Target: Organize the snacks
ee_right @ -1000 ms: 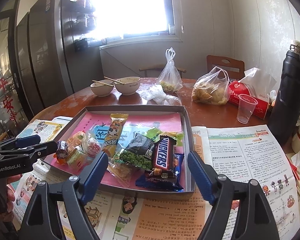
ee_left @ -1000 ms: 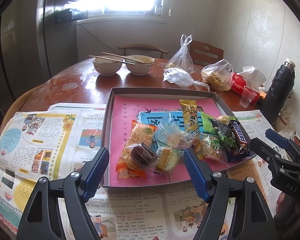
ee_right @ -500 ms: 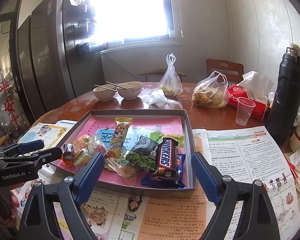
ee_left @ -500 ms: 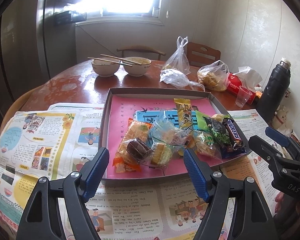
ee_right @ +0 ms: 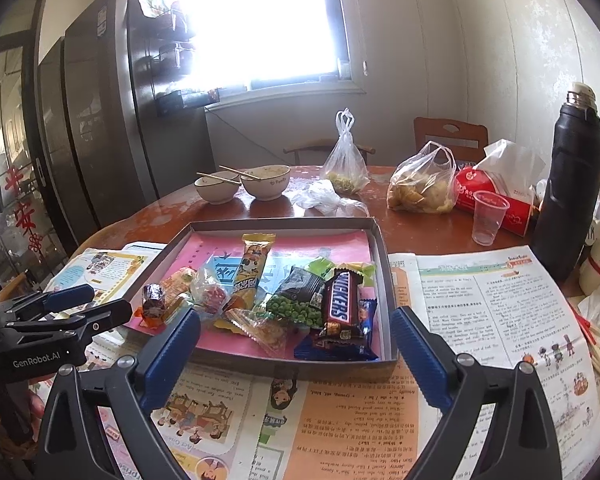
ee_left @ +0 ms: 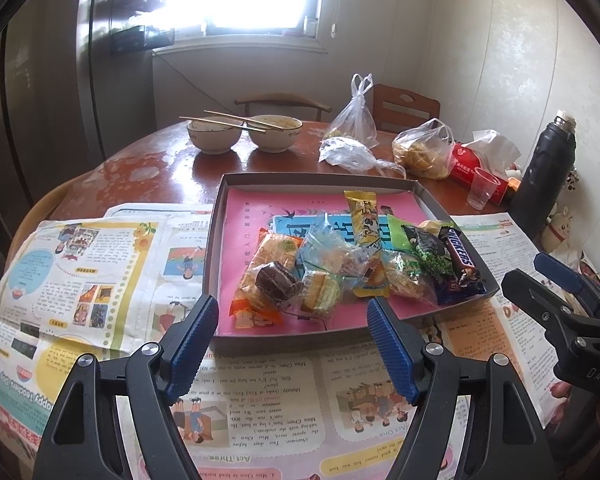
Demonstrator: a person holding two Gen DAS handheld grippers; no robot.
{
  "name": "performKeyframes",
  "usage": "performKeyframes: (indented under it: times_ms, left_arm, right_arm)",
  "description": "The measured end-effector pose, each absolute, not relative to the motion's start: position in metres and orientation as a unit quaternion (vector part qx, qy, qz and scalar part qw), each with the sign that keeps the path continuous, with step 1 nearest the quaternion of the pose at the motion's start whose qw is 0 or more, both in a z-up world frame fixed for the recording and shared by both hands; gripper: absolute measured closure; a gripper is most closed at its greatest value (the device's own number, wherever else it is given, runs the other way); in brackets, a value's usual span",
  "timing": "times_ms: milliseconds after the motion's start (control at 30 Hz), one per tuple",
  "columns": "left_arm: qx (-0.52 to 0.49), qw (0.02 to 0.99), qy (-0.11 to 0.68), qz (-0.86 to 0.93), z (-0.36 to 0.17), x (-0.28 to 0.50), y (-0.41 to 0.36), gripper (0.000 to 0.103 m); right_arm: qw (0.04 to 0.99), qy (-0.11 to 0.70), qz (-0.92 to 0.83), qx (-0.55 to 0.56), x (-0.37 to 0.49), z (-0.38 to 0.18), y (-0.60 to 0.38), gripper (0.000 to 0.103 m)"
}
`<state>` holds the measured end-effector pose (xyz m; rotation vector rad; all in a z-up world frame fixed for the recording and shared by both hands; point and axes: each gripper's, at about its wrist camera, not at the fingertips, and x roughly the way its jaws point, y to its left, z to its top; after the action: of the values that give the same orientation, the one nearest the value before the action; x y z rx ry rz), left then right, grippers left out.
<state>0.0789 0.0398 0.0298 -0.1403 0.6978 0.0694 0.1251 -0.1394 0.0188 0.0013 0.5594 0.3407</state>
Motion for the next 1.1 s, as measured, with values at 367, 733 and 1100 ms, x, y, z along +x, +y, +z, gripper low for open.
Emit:
performKeyframes:
  times_ms: [367, 733, 1100]
  left_arm:
    - [-0.068, 0.931, 0.357, 0.028, 0.021, 0.053, 0.028, 0.025]
    - [-0.06, 0.927, 0.369, 0.026, 0.011, 0.036, 0.015, 0.025]
    - [-0.066, 0.924, 0.375, 0.028, 0.008, 0.034, 0.016, 0.025]
  right_arm:
    - [0.935, 0.305, 0.179, 0.019, 0.099, 0.005, -0.14, 0.006]
    - [0.93, 0.324, 0.173, 0.013, 0.077, -0.007, -0.142, 0.006]
    - [0.93, 0.326, 0.169, 0.017, 0.074, -0.01, -0.146, 0.006]
